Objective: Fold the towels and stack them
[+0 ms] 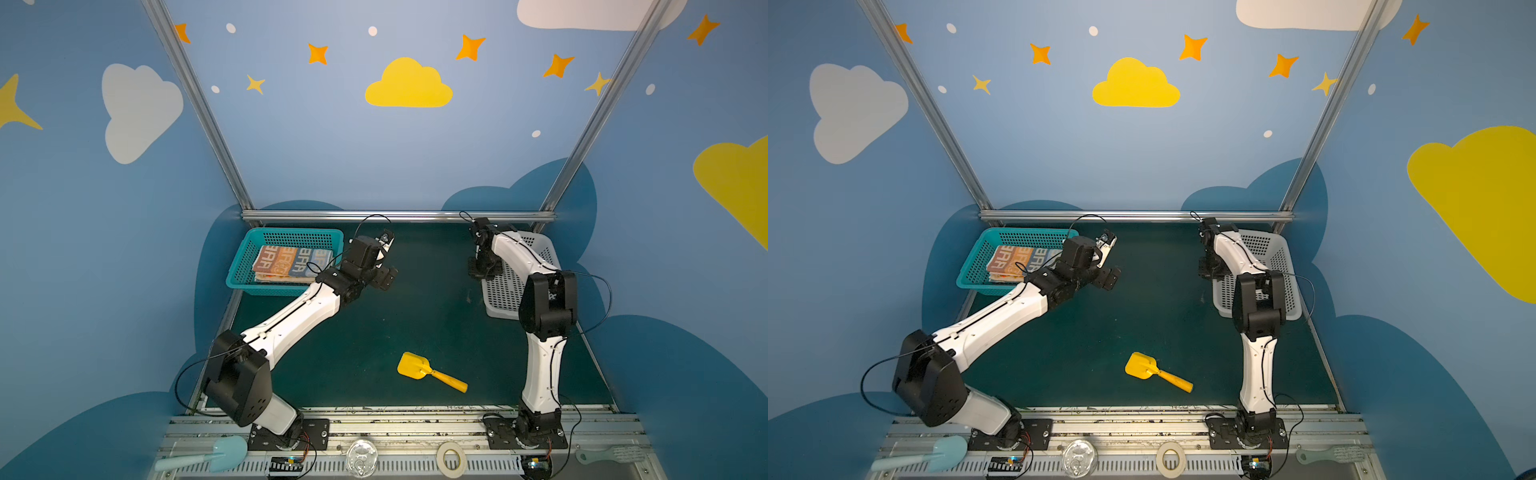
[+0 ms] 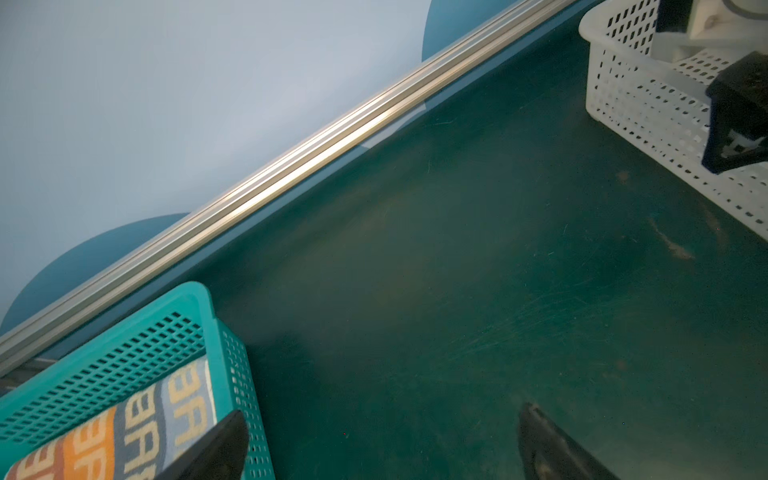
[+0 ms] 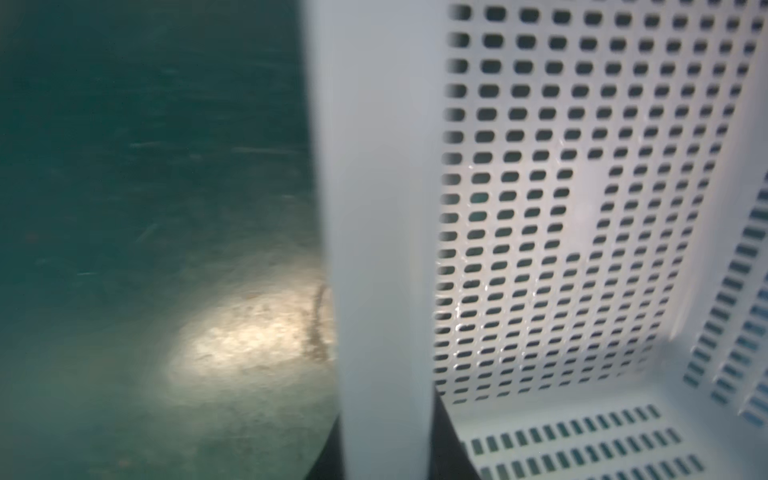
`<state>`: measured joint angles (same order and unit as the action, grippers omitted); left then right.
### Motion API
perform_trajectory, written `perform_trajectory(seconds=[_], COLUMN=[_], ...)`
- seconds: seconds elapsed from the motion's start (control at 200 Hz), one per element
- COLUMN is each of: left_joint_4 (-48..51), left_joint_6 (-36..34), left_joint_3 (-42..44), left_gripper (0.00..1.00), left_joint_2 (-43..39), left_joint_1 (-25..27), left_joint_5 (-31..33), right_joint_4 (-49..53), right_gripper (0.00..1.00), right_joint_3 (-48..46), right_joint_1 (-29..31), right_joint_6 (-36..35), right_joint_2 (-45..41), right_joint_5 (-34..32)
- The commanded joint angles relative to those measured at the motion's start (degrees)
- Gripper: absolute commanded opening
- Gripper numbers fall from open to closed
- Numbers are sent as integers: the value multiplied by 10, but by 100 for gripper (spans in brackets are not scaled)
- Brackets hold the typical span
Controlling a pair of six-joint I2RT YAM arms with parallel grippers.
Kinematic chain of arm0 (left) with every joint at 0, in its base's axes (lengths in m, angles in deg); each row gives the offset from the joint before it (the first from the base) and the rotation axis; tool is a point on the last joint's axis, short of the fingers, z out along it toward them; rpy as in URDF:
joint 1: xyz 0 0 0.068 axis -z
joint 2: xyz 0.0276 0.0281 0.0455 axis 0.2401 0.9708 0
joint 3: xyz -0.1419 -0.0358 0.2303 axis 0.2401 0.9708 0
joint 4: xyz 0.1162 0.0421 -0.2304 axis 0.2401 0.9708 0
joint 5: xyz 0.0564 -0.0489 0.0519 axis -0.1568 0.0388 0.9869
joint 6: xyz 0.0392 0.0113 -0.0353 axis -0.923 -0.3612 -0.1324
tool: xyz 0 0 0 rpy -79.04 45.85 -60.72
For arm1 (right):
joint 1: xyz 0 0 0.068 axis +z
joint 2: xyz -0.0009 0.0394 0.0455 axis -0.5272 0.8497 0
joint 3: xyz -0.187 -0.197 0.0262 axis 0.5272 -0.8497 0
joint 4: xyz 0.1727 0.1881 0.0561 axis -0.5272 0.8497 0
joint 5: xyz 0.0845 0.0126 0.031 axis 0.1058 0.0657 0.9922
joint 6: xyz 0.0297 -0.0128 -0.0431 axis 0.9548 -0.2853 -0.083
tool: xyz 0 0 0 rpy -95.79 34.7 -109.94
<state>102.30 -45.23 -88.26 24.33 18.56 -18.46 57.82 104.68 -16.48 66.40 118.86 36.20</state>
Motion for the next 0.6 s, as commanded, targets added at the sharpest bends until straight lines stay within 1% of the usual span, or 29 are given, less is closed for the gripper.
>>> perform_trajectory(seconds=[0.0, 0.215, 0.315, 0.375, 0.416, 0.446, 0.496, 0.551, 0.596], left_joint_4=[-26, -29, -32, -35, -40, -43, -45, -56, -69], left_joint_6=[21, 54, 68, 76, 80, 84, 90, 98, 105], left_joint_3=[23, 75, 96, 107, 117, 124, 135, 153, 171], left_gripper=[100, 100, 100, 100, 100, 100, 100, 100, 100], left_joint_2=[-39, -94, -118, -127, -133, -137, -141, -148, -156], left_joint_1=[-9, -42, -54, -61, -65, -69, -77, -87, -98], left_joint_5=[4, -3, -6, -8, -7, -6, 0, 10, 17], right_joint_4=[23, 62, 93, 107, 106, 103, 92, 80, 72], right_gripper=[17, 17, 17, 19, 25, 33, 44, 61, 73], right_joint_3=[50, 173, 266, 328, 363, 379, 390, 384, 373], right_joint_1=[42, 127, 154, 167, 177, 182, 188, 187, 184], right_joint_6=[10, 19, 35, 41, 33, 22, 16, 20, 22], right_joint_2=[18, 76, 127, 159, 174, 181, 180, 164, 143], right_joint_5=[26, 32, 44, 68, 94, 110, 121, 128, 131])
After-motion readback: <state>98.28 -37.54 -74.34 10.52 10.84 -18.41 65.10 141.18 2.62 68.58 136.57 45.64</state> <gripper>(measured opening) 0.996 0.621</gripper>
